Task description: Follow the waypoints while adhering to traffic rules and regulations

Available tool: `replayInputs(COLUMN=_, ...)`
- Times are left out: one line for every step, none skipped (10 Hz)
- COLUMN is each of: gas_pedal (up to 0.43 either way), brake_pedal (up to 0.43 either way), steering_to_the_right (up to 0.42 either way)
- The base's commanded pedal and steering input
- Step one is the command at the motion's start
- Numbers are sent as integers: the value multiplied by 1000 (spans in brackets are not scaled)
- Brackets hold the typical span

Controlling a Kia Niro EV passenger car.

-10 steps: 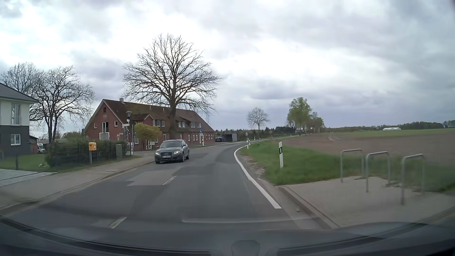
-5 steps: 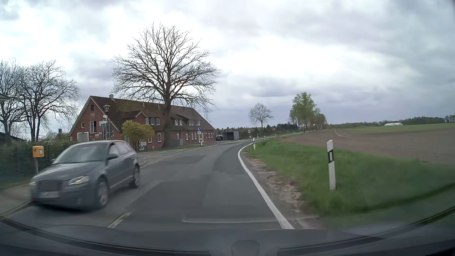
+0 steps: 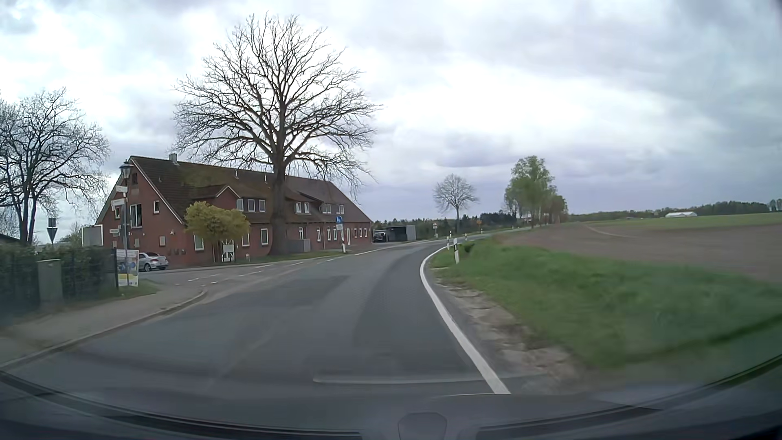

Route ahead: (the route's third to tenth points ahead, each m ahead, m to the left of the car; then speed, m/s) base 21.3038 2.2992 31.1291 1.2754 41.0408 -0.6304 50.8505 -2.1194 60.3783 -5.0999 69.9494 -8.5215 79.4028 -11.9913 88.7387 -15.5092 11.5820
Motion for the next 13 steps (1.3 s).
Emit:
replayInputs(gas_pedal=87, brake_pedal=0, steering_to_the_right=-6)
replayInputs(gas_pedal=87, brake_pedal=0, steering_to_the_right=-4)
replayInputs(gas_pedal=98, brake_pedal=0, steering_to_the_right=1)
replayInputs(gas_pedal=98, brake_pedal=0, steering_to_the_right=2)
replayInputs(gas_pedal=98, brake_pedal=0, steering_to_the_right=3)
replayInputs(gas_pedal=98, brake_pedal=0, steering_to_the_right=3)
replayInputs(gas_pedal=98, brake_pedal=0, steering_to_the_right=5)
replayInputs(gas_pedal=98, brake_pedal=0, steering_to_the_right=5)
replayInputs(gas_pedal=98, brake_pedal=0, steering_to_the_right=6)
replayInputs(gas_pedal=98, brake_pedal=0, steering_to_the_right=7)
replayInputs(gas_pedal=98, brake_pedal=0, steering_to_the_right=11)
replayInputs(gas_pedal=98, brake_pedal=0, steering_to_the_right=14)
replayInputs(gas_pedal=98, brake_pedal=0, steering_to_the_right=16)
